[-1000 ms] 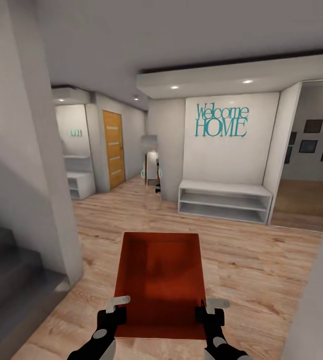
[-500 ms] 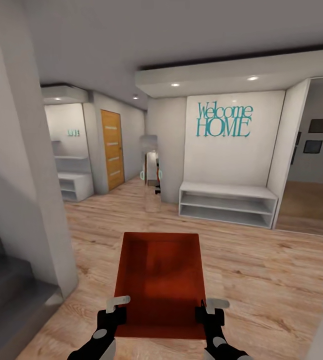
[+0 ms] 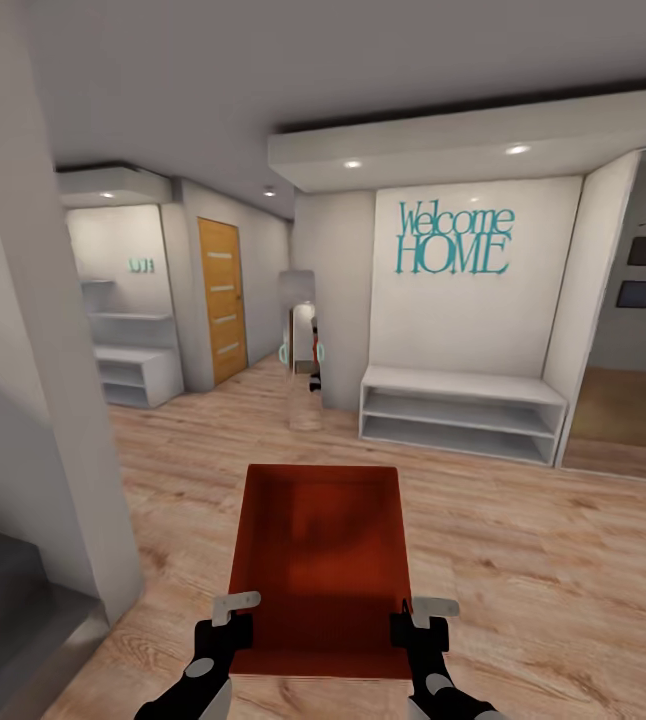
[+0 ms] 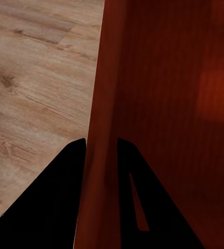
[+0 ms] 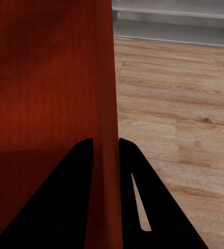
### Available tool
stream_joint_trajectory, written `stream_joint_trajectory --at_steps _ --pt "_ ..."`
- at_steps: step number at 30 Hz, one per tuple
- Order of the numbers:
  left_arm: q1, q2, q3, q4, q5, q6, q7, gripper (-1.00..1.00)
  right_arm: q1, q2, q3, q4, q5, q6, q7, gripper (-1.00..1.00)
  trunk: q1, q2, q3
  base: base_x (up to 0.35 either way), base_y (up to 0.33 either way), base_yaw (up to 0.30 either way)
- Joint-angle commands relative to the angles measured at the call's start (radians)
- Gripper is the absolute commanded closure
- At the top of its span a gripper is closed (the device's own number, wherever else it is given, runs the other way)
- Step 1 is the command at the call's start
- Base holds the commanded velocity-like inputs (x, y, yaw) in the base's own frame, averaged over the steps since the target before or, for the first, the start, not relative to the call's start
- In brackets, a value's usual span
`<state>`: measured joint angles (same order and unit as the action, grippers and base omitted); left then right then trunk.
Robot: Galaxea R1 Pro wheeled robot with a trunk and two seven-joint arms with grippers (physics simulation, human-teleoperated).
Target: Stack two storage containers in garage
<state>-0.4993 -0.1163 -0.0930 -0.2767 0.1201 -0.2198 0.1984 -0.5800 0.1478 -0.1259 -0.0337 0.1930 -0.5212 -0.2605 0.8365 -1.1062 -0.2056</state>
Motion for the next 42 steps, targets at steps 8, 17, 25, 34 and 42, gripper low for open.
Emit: stream_joint_trajectory --at_steps 8,17,25,34,42 --pt "-0.001 0.001 -0.007 0.005 0.026 -0.006 0.007 1.0 -0.001 -0.002 0.025 -0.002 -0.006 -0.043 0.0 1.0 0.001 -0.001 -0.001 0.321 0.0 0.0" --pt "-0.001 0.001 -0.007 0.005 0.026 -0.006 0.007 1.0 -0.001 -0.001 0.025 -0.002 -0.008 -0.042 0.0 1.0 0.001 -0.001 -0.001 0.321 0.0 0.0" --pt "-0.001 0.001 -0.007 0.005 0.026 -0.005 0.007 1.0 -0.001 -0.001 0.025 -0.002 -0.008 -0.051 -0.002 1.0 0.001 -0.001 -0.001 0.32 0.0 0.0" --pt "0.0 0.001 -0.007 0.005 0.025 -0.006 0.007 1.0 -0.001 -0.001 0.025 -0.002 -0.009 -0.058 -0.003 1.0 0.001 -0.001 -0.001 0.32 0.0 0.073" --pt "0.0 0.001 -0.007 0.005 0.026 -0.005 0.007 1.0 -0.001 -0.001 0.025 -0.002 -0.009 -0.058 -0.003 1.0 0.001 -0.001 -0.001 0.32 0.0 0.262"
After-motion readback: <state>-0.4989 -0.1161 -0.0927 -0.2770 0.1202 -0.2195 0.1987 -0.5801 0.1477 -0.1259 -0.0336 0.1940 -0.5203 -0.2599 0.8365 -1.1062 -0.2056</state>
